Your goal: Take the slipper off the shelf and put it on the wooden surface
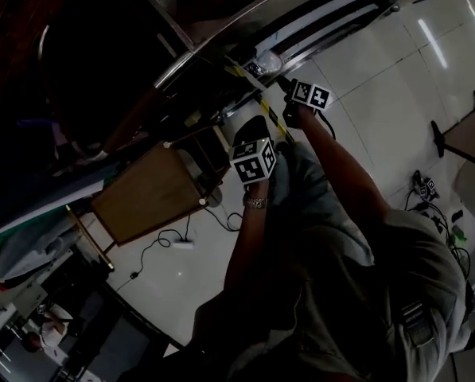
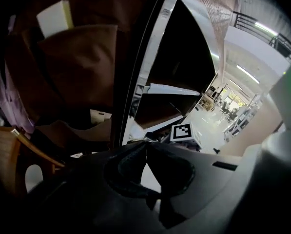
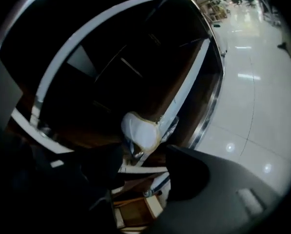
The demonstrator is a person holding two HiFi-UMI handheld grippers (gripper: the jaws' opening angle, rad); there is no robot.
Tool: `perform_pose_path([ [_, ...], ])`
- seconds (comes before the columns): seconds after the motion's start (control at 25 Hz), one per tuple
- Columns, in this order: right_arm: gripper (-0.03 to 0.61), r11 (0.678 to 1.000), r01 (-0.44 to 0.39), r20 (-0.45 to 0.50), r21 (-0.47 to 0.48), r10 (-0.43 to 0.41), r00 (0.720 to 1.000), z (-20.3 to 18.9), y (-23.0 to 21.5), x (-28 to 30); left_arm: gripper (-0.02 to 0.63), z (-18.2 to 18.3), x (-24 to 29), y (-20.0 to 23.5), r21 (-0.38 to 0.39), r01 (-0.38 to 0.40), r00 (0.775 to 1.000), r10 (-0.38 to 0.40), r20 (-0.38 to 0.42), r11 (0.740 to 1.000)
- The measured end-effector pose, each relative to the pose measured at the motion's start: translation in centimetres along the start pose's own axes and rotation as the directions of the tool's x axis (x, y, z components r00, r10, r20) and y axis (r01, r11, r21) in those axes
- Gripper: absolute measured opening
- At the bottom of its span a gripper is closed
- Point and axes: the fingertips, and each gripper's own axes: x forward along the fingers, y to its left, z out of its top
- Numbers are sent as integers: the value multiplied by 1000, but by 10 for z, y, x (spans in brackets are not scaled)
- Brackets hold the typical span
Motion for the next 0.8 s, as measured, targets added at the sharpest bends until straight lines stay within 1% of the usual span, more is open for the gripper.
perform_pose_path([
  [0.08, 313, 998, -4, 40, 56, 2, 999, 7, -18, 38, 3, -16, 16, 15, -20, -16, 1000, 16, 13, 1000],
  [0.16, 364, 989, -20, 71, 145, 10, 997, 17, -26, 72, 3, -27, 31, 26, -25, -27, 999, 28, 16, 999],
  [0.24, 370, 974, -35, 83, 224, 17, 996, 22, -28, 97, 3, -37, 38, 34, -17, -37, 999, 38, 10, 999],
  [0.28, 327, 970, -31, 70, 242, 15, 997, 20, -27, 103, 3, -41, 38, 36, -15, -43, 999, 43, 3, 999],
  [0.32, 188, 970, -21, 50, 243, 9, 999, 16, -25, 104, 3, -45, 36, 37, -18, -47, 999, 47, -5, 999],
  [0.36, 139, 973, -12, 36, 231, 4, 999, 13, -24, 100, 3, -47, 33, 36, -22, -49, 999, 48, -13, 999],
  [0.4, 121, 978, -12, 35, 210, 5, 999, 13, -22, 92, 3, -48, 28, 33, -26, -48, 999, 47, -21, 999],
  [0.48, 82, 989, -27, 57, 145, 19, 998, 21, -15, 63, 3, -41, 16, 22, -22, -41, 999, 40, -35, 999],
  [0.56, 63, 997, -32, 72, 64, 27, 997, 34, -2, 20, 3, -26, -2, 6, -4, -30, 998, 30, -46, 1000],
  [0.6, 60, 1000, -17, 73, 12, 16, 997, 39, 5, -8, 3, -16, -13, -5, 6, -23, 998, 24, -50, 1000],
  [0.68, 58, 996, 38, 70, -83, -32, 997, 48, 18, -74, 3, 7, -34, -29, 30, -4, 999, 6, -51, 1000],
  [0.72, 58, 992, 62, 68, -106, -54, 996, 52, 26, -109, 3, 20, -44, -43, 46, 7, 999, -5, -50, 999],
  [0.8, 58, 989, 92, 71, -113, -84, 994, 60, 48, -175, 3, 42, -61, -71, 86, 29, 998, -25, -50, 996],
])
